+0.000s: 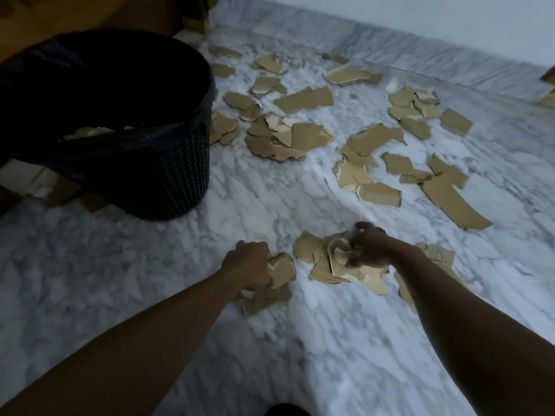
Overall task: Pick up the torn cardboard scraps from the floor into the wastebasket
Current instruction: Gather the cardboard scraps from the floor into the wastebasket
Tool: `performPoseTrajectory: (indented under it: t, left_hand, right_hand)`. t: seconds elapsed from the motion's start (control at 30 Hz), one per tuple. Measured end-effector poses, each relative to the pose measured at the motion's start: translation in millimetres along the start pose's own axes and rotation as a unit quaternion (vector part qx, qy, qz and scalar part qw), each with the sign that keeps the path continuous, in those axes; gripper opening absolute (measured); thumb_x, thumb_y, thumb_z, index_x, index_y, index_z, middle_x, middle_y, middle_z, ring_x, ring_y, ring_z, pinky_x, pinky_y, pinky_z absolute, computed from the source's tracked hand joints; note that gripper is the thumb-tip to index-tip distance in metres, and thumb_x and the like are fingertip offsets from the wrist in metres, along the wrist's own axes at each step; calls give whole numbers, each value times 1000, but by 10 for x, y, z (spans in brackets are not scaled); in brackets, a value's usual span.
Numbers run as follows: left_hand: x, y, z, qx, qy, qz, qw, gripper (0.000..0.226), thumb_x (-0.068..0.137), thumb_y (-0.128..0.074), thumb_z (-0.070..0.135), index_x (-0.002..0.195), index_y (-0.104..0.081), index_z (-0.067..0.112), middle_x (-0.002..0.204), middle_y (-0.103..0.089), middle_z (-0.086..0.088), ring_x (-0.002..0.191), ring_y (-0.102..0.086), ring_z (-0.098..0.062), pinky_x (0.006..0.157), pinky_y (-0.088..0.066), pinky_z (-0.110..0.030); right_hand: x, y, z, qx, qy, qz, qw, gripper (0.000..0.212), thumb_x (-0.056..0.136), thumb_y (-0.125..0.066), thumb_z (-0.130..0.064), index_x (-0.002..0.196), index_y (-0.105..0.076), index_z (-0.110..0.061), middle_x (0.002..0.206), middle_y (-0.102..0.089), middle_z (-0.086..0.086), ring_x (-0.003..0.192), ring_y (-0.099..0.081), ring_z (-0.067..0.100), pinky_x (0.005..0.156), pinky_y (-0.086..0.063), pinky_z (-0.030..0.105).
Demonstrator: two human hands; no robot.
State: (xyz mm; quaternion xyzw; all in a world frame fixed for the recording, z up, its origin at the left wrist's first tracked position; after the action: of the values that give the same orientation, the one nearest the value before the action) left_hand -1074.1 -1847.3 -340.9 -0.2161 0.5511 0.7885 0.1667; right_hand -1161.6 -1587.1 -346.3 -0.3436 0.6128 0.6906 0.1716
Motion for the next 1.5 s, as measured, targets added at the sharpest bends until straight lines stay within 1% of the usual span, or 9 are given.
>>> performPoseTrajectory:
  t: [0.17, 0.3, 0.47, 0.73, 0.9, 1.0, 1.13, 1.27, 1.5]
  left_hand:
    - [21, 109, -269, -69, 37, 6, 997, 58, 80, -75, 34, 125, -46, 10, 126, -55, -9, 110, -57, -26, 84, -50, -33]
    - [-4, 299, -515, -152, 79, 54, 984, 59, 76, -79, 32, 121, -49, 9, 123, -58, -11, 107, -58, -27, 74, -46, -29]
    - [-6, 396, -641, -185, 94, 84, 975, 66, 74, -81, 34, 125, -48, 9, 125, -57, -11, 110, -57, -30, 82, -51, -36]
    - [-21, 389, -495, -239, 74, 97, 963, 59, 75, -80, 30, 120, -48, 8, 117, -57, -9, 93, -54, -21, 69, -45, -29]
    - [-16, 430, -430, -287, 72, 120, 948, 56, 74, -80, 30, 116, -49, 11, 114, -58, -5, 90, -55, -17, 59, -42, -26]
    - [18, 480, -444, -348, 91, 134, 923, 65, 77, -79, 29, 129, -46, 11, 124, -56, -7, 100, -56, -20, 68, -44, -27]
    - [95, 558, -366, -381, 82, 128, 912, 68, 78, -79, 32, 133, -46, 11, 126, -56, -7, 102, -56, -20, 73, -45, -29]
    - [197, 504, 24, -321, 6, 43, 946, 74, 72, -82, 39, 132, -47, 15, 126, -56, -4, 108, -58, -21, 86, -53, -37]
    - [431, 98, 471, -45, -61, -34, 997, 83, 77, -80, 27, 143, -31, 13, 151, -20, -13, 120, -52, -32, 97, -49, -38]
  right_hand:
    - [-157, 145, -431, 7, 36, 59, 998, 49, 69, -70, -61, 113, -62, -41, 114, -38, -1, 115, -36, 27, 93, -37, 48]
    - [-135, 191, -757, 4, 75, 80, 994, 50, 72, -71, -57, 116, -62, -37, 106, -36, -1, 102, -37, 25, 82, -36, 40]
    - [-35, 51, -882, 49, 103, 57, 992, 36, 61, -67, -66, 68, -51, -35, 92, -44, -2, 103, -37, 24, 79, -45, 39]
    - [-127, 121, -925, 35, 100, 103, 989, 53, 69, -75, -58, 115, -65, -31, 120, -36, 2, 115, -33, 28, 80, -34, 39]
    - [-158, 229, -931, 59, 113, 123, 984, 39, 70, -77, -53, 100, -65, -31, 95, -48, -5, 100, -43, 20, 79, -34, 36]
    - [-194, 467, -899, 172, 134, 112, 970, 21, 74, -79, -33, 87, -63, -30, 83, -60, -11, 85, -60, 16, 65, -43, 25]
    - [-228, 789, -607, 277, 132, 92, 947, 24, 75, -82, -25, 89, -65, -15, 85, -68, 4, 79, -65, 24, 71, -55, 38]
    - [-235, 766, -158, 395, 73, 101, 910, 64, 57, -88, -23, 113, -59, -13, 104, -64, 5, 96, -63, 26, 84, -55, 43]
    - [-352, 553, 285, 469, -7, 186, 863, 58, 43, -89, -19, 97, -72, -5, 101, -73, 10, 95, -68, 28, 84, -54, 44]
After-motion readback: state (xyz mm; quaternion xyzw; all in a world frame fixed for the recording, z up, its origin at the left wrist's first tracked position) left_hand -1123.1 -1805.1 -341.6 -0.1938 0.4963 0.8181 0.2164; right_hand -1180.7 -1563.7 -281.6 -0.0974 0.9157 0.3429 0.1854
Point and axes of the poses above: each hand's wrist, its own x-axis towards the middle knuckle, its own y-axis out of the back of the hand, z = x × y, the point moved 8 cm from there along x, towards the middle knuckle
